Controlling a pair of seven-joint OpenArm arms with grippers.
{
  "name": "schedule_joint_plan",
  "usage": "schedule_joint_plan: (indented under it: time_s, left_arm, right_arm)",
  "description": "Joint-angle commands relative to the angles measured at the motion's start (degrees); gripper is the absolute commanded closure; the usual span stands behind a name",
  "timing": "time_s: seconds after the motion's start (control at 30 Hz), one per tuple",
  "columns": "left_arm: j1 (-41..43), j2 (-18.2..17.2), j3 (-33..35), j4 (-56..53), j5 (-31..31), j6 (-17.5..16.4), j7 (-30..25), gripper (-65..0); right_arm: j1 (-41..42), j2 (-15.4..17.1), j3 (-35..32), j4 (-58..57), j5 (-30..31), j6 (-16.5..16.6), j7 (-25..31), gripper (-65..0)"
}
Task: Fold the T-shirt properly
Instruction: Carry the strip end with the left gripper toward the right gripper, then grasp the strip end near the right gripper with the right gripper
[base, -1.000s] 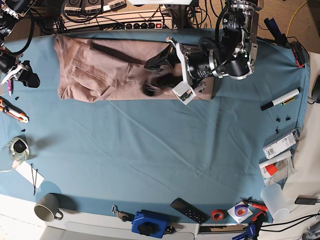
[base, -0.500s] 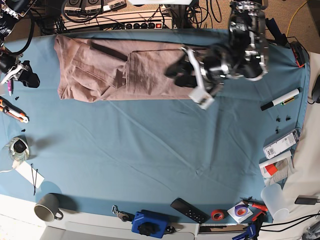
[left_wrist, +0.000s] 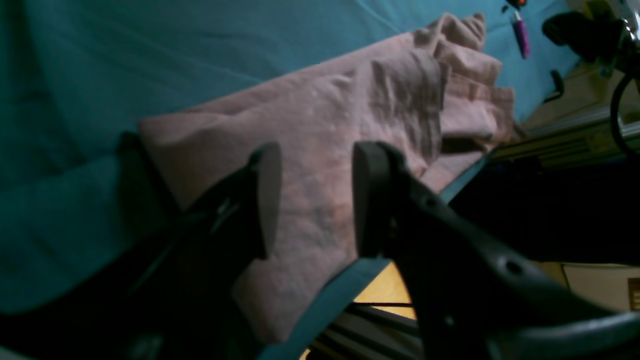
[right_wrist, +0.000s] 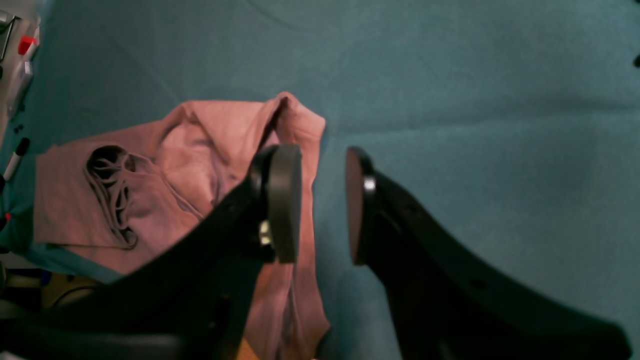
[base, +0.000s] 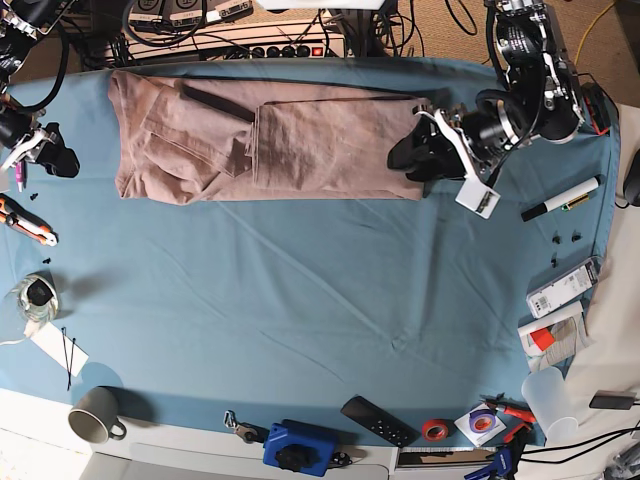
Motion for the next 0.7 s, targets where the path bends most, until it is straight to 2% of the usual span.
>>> schedule_joint_plan:
  time_s: [0.0,0.1,0.13,0.23,0.43,0.57,0.67]
  left_arm:
    - [-0.11,-0.04,-0.04,1.14,-1.77,-0.24,-0.85,-22.7]
    - [0.04,-0.04,-0.04,1.14,-1.77,-0.24,-0.85,-22.7]
    - [0.04,-0.02,-0.04,1.14,-1.77,-0.26,-0.85,-22.7]
    - [0.04,-0.04,-0.04,1.14,-1.77,-1.60,-0.85,-22.7]
    - [0.02,-0.02,-0.04,1.14,-1.79,-1.73,-0.90,-22.7]
    - [0.02,-0.02,-0.04,1.14,-1.77,-1.70,-0.90,-22.7]
    - [0.02,-0.02,-0.04,1.14,-1.77,-1.73,-0.90,-22.7]
  right_arm:
    - [0.31,1.75,0.55,0.98,0.94,0.08,0.99,-17.0]
    - [0.28,1.73,0.55,0.98,-0.46,0.08,0.99,-29.4]
    - [0.28,1.75,0.55,0.98,-0.52,0.08,0.99,-30.8]
    - [0.31,1.68,0.55,0.96,-0.48,0.08,0.99,-30.9]
    - [0.28,0.44,-0.39,0.26,-0.94,0.08,0.99,-30.9]
    - [0.31,0.46,-4.37,-3.06,-0.17,0.08,0.99,-30.9]
    - [0.31,0.48,-9.40,-6.67,2.82,0.08,0.99,-30.9]
